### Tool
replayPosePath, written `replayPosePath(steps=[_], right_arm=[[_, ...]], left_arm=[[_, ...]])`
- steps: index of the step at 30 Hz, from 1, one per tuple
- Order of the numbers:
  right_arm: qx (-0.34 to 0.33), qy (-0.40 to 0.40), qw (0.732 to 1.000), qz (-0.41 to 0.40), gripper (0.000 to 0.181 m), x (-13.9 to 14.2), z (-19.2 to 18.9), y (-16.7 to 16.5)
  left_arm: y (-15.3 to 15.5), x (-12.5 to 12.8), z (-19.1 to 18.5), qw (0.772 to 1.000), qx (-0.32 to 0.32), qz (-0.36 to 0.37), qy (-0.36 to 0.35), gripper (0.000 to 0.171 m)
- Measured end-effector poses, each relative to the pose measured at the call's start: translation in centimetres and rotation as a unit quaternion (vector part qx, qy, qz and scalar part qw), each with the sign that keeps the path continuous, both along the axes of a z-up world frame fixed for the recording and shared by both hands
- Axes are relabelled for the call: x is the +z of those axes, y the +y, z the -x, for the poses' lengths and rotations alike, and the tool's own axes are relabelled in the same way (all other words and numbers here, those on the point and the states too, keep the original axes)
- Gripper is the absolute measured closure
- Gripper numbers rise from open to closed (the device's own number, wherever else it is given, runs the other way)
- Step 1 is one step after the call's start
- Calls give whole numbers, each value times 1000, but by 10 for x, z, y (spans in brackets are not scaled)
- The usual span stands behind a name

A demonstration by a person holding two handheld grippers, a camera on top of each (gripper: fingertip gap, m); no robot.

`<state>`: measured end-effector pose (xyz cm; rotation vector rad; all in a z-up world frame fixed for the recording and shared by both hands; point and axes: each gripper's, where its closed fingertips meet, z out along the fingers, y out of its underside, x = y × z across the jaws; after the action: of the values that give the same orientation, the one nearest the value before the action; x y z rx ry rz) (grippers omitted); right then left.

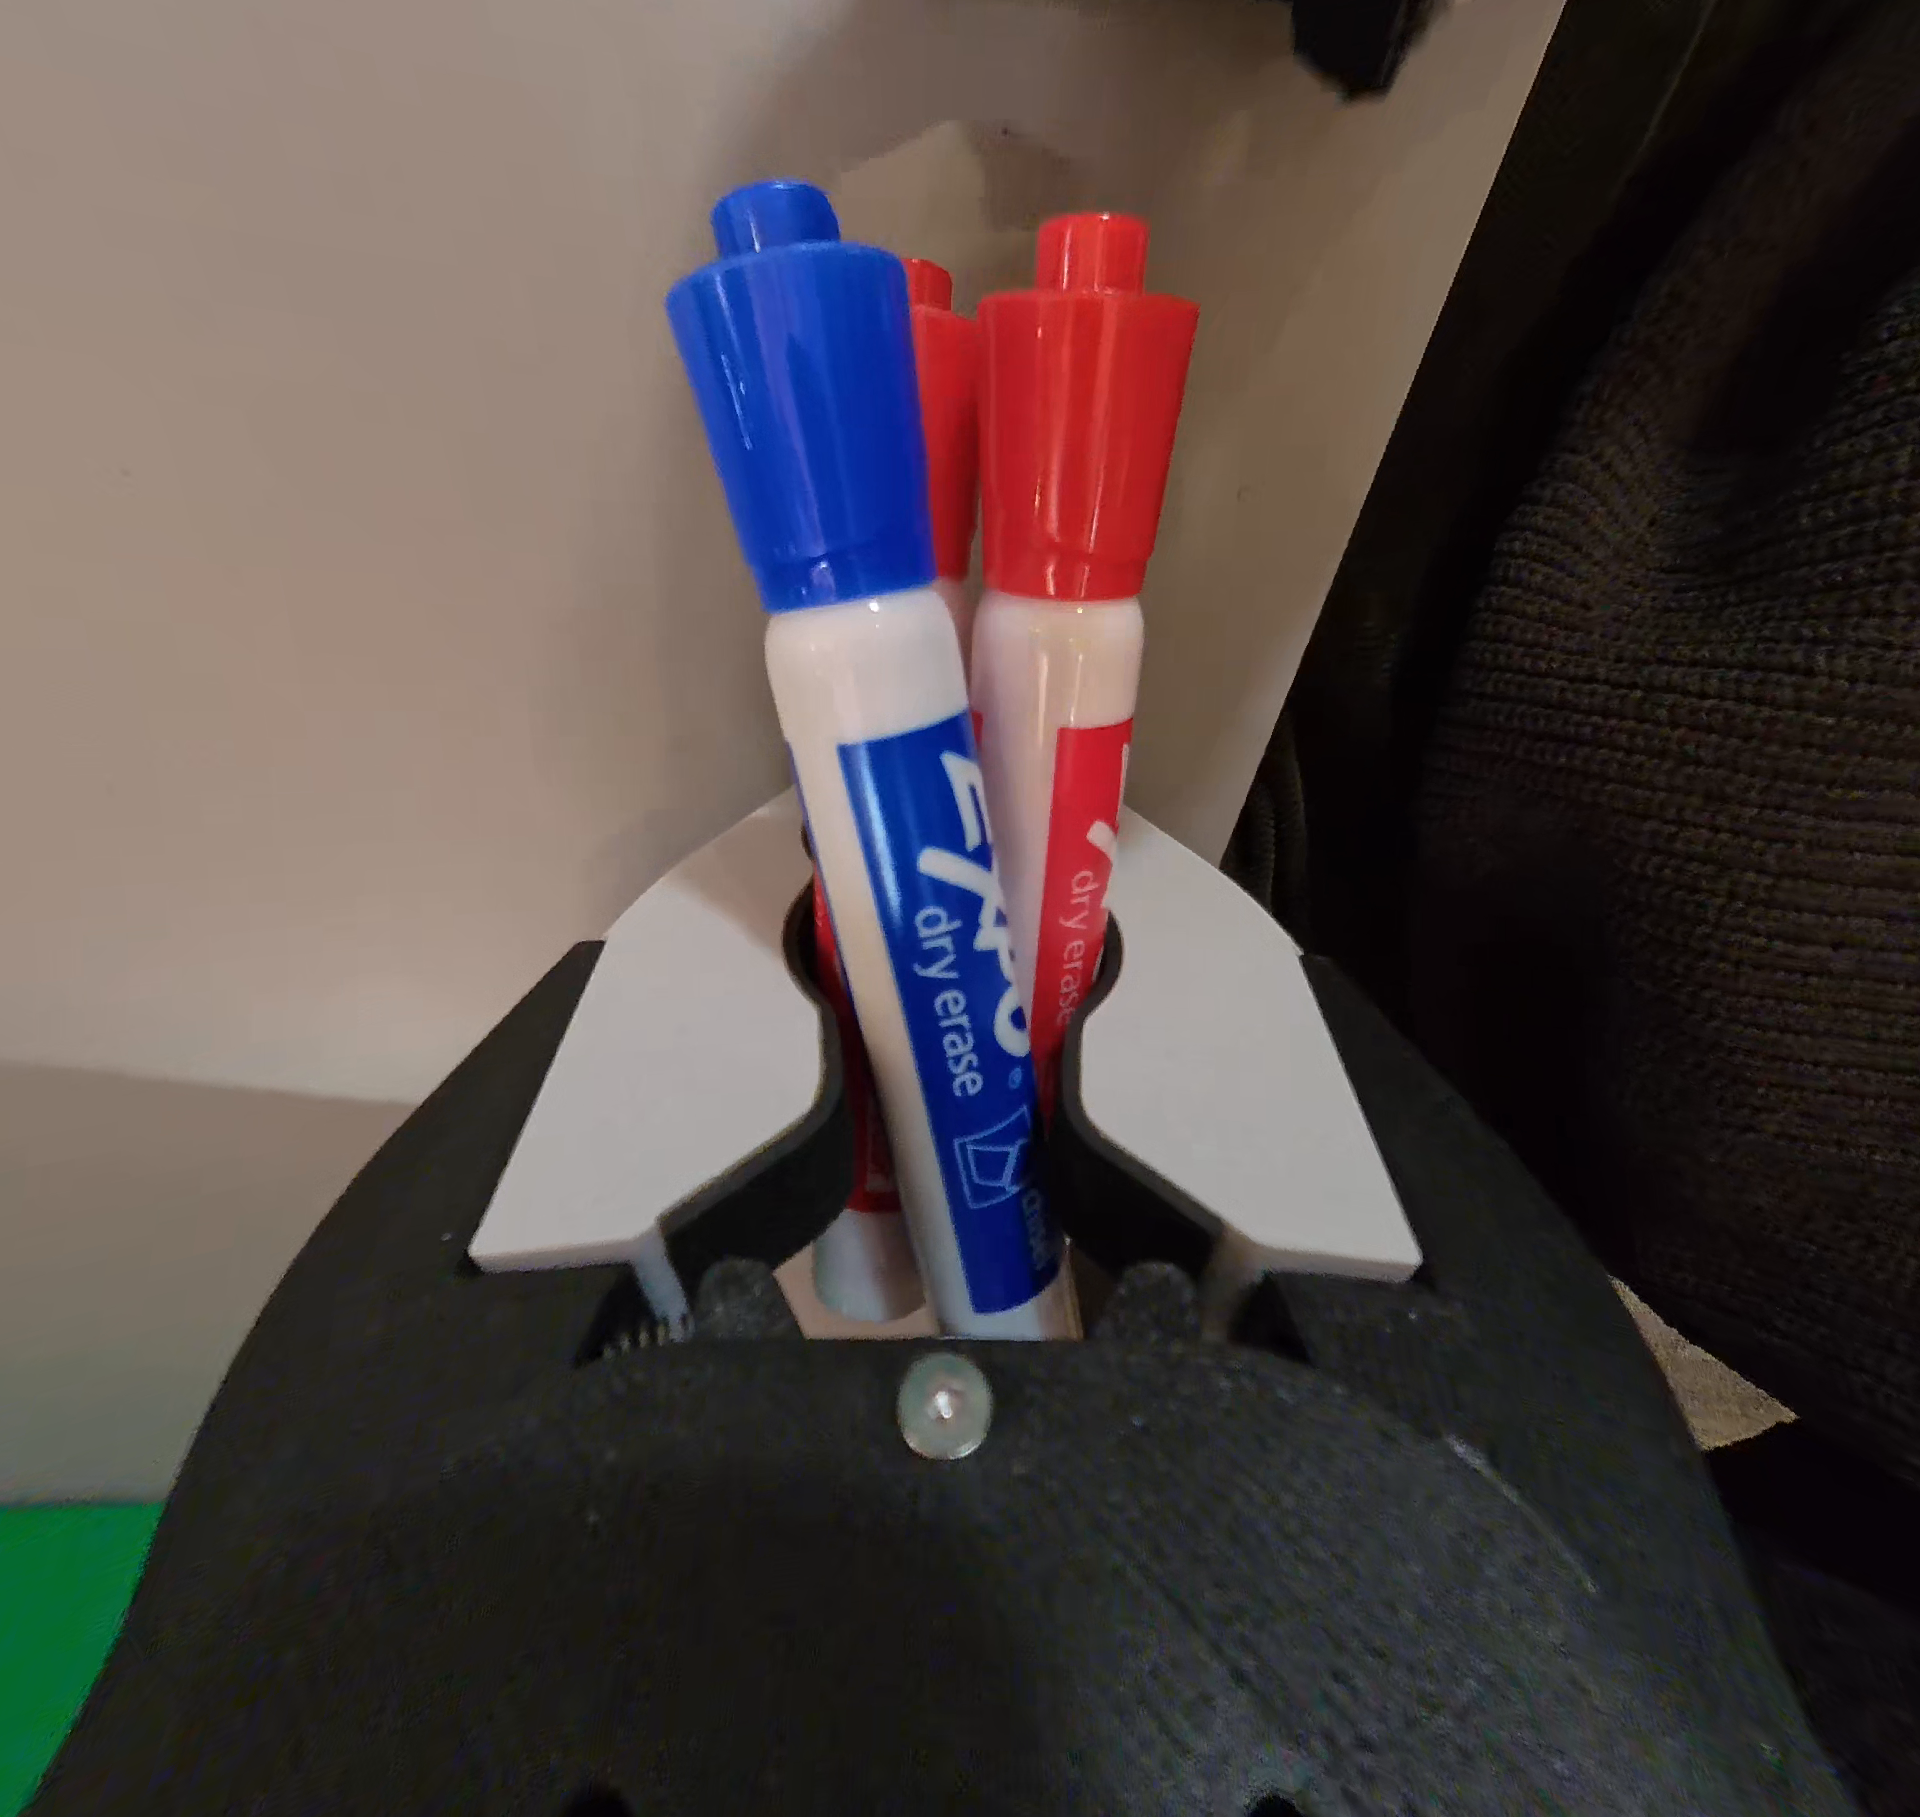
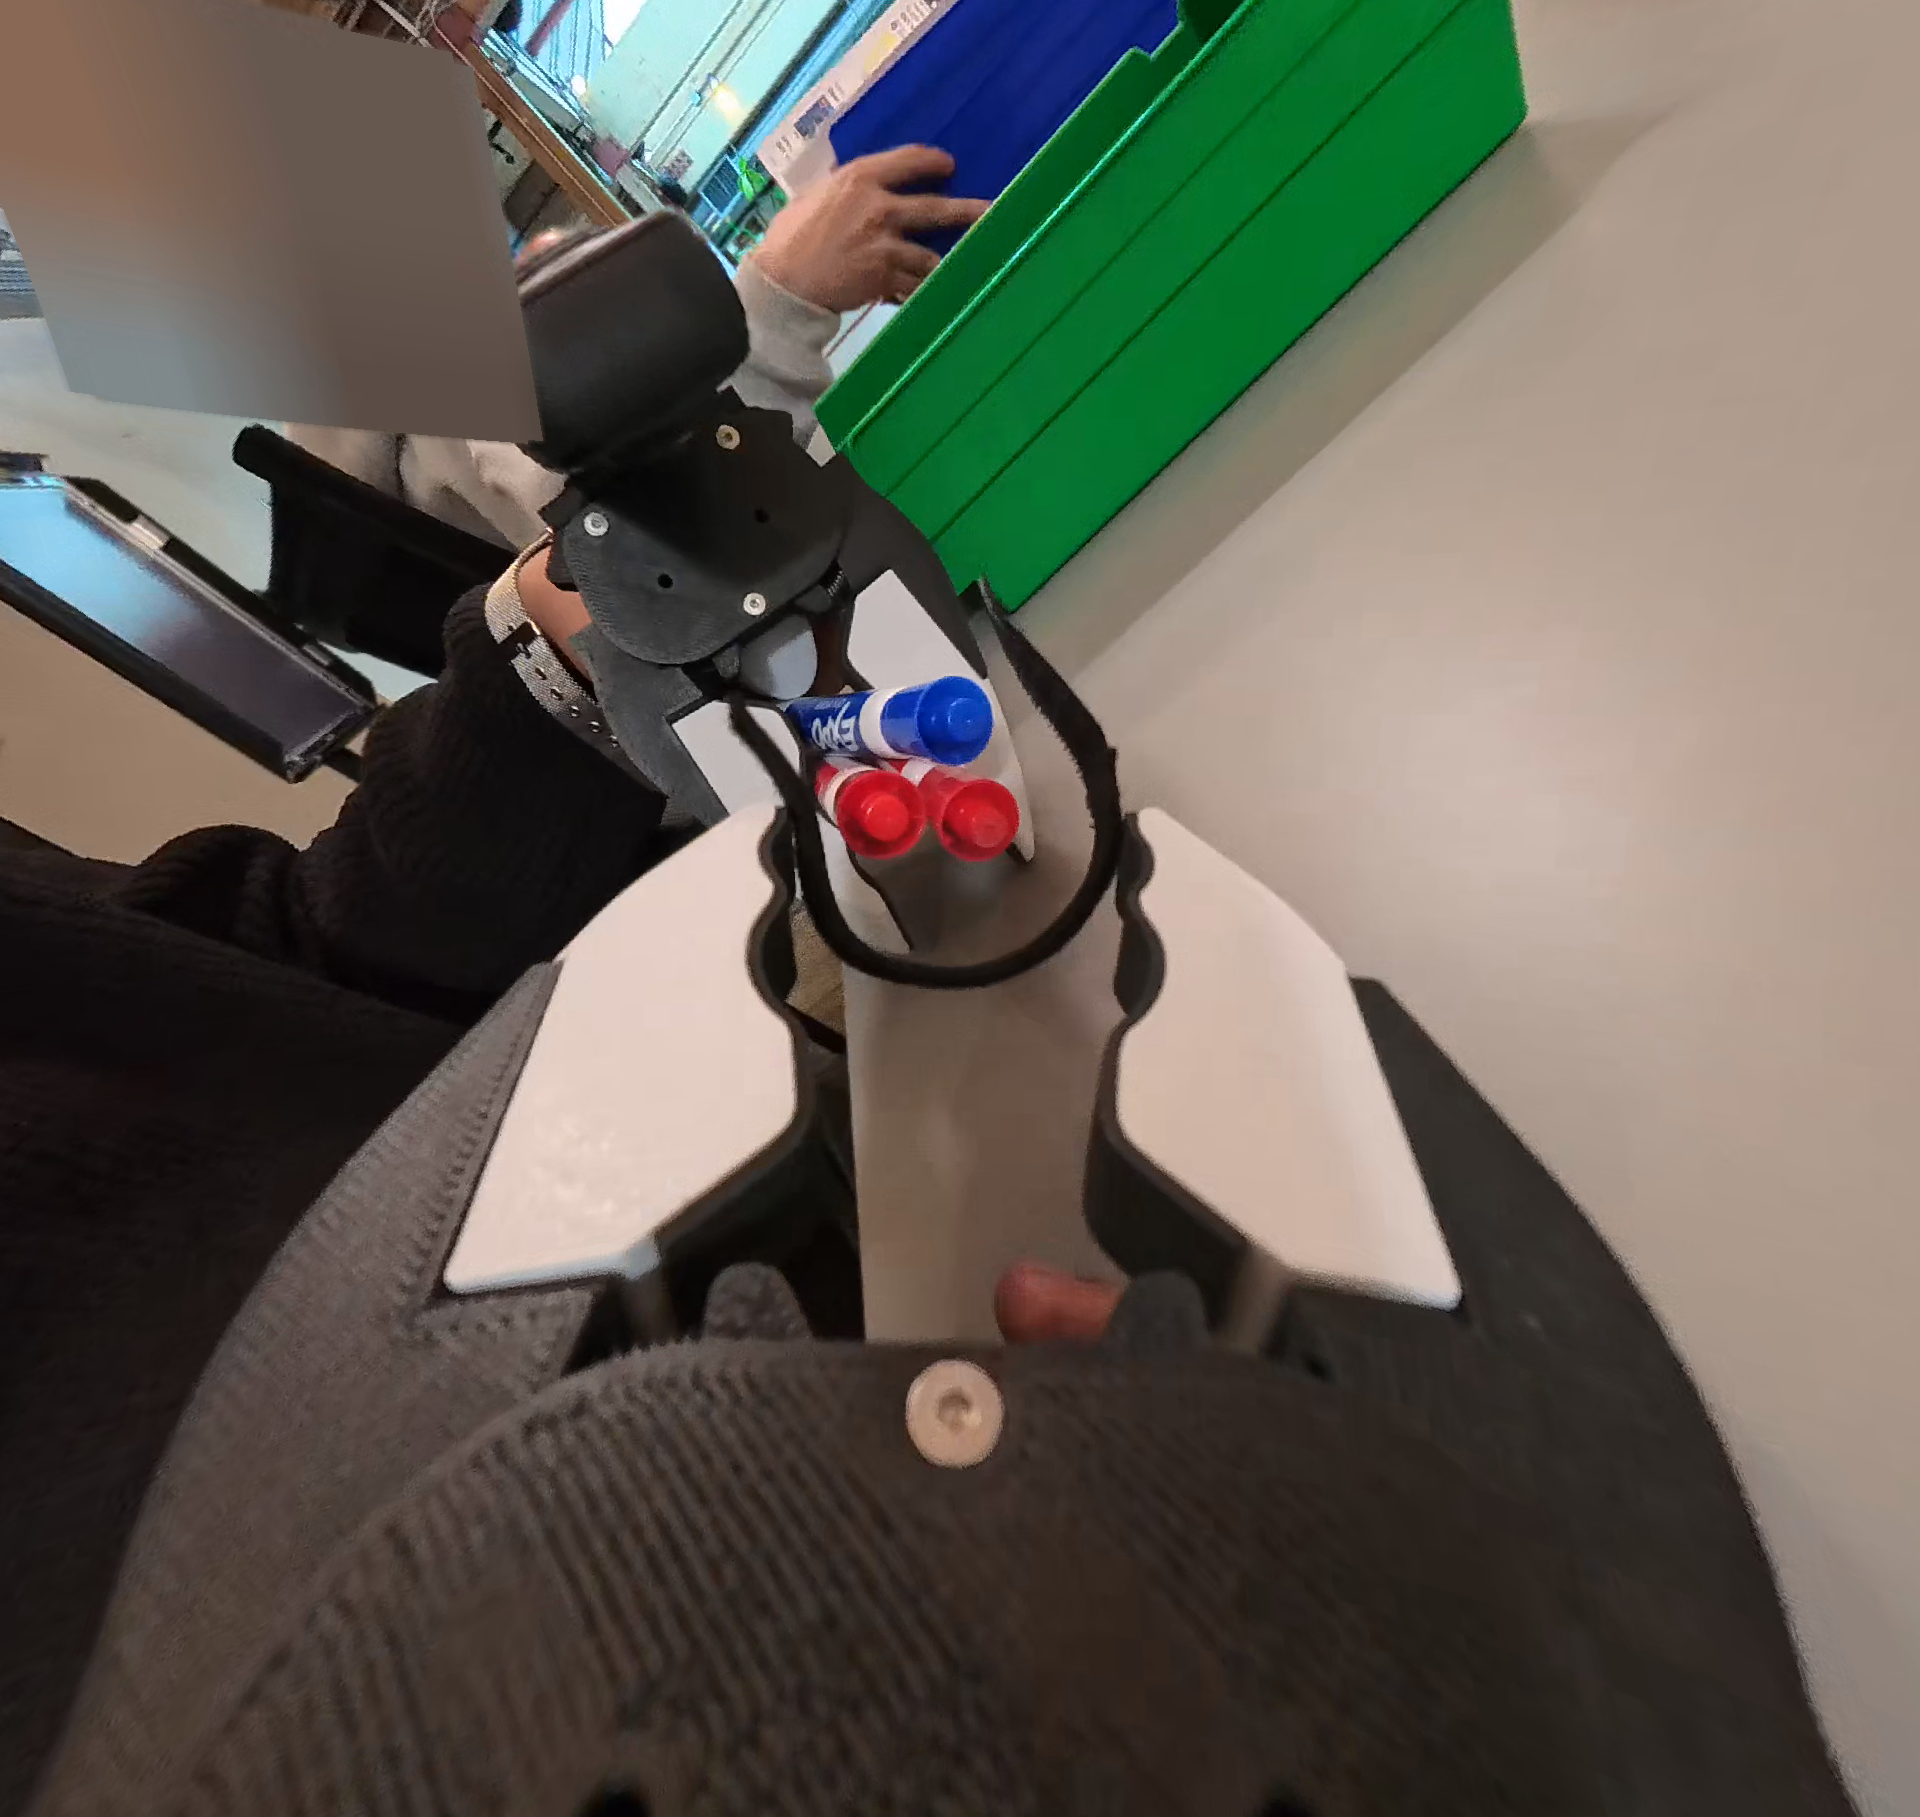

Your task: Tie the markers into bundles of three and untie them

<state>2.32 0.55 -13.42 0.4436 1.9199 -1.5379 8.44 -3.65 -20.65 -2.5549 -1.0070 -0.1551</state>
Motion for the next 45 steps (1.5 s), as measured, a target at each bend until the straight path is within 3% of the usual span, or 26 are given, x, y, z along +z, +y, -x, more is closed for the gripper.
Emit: replayPosePath(steps=[21,45], right_arm=[[44,-22,999,-12,119,-6,-34,-15],[73,6,997,-23,129,-8,-42,-15]], left_arm=[[9,7,-3,1000,-19,-3,5,128],[24,4,-9,999,-45,7,-9,128]])
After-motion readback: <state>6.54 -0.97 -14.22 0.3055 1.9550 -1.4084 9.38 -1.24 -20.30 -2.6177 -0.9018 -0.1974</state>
